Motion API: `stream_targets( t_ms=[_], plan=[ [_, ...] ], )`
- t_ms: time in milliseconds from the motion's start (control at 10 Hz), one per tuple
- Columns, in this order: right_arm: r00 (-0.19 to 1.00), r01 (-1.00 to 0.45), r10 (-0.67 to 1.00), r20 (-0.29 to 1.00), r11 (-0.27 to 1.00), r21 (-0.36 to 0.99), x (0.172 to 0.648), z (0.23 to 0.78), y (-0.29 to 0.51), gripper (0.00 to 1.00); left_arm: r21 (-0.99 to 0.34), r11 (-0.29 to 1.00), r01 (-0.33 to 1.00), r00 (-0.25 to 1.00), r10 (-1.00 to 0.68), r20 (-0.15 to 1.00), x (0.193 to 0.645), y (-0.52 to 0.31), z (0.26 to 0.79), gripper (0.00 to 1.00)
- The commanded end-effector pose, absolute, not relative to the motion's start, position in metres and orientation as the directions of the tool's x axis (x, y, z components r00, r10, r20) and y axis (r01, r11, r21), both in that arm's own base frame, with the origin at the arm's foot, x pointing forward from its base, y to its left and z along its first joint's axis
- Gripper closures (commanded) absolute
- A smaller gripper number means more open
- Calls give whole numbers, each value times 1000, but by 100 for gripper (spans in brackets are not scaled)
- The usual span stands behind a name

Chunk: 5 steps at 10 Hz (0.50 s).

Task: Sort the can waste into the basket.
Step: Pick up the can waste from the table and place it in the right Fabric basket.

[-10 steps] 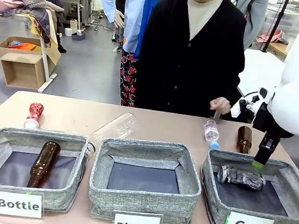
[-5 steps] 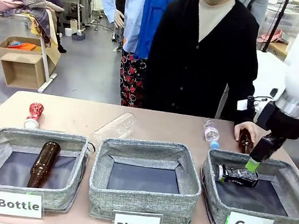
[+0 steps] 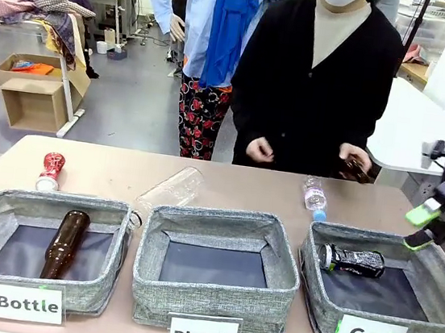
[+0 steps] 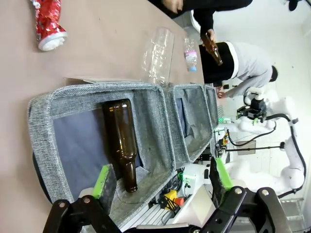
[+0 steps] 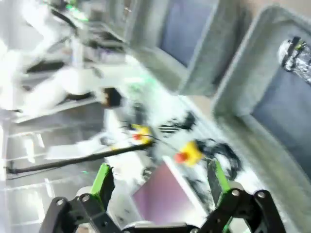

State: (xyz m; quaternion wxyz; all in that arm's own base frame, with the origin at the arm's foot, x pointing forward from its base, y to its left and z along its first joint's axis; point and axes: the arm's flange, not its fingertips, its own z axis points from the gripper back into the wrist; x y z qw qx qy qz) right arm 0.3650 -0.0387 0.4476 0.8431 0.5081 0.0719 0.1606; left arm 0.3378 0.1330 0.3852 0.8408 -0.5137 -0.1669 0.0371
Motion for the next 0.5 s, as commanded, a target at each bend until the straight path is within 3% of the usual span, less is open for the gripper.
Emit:
stream_targets(
  t_ms=[0,100,200,300,400],
  plan=[
    [973,62,-206,-102,-192,979,371,434,-63,0,-875,471,111,941,234,246,337,134,386,0],
    [936,58,-319,-146,-270,961,365,430,-72,0,-875,471,111,941,234,246,337,134,386,0],
    [892,51,-422,-164,-267,962,364,429,-74,0,-875,471,111,941,234,246,337,134,386,0],
    [821,68,-539,-187,-234,970,366,430,-71,0,-875,471,111,941,234,246,337,134,386,0],
    [732,139,-657,-179,-113,984,375,435,-57,0,-875,471,111,941,234,246,337,134,386,0]
  ],
)
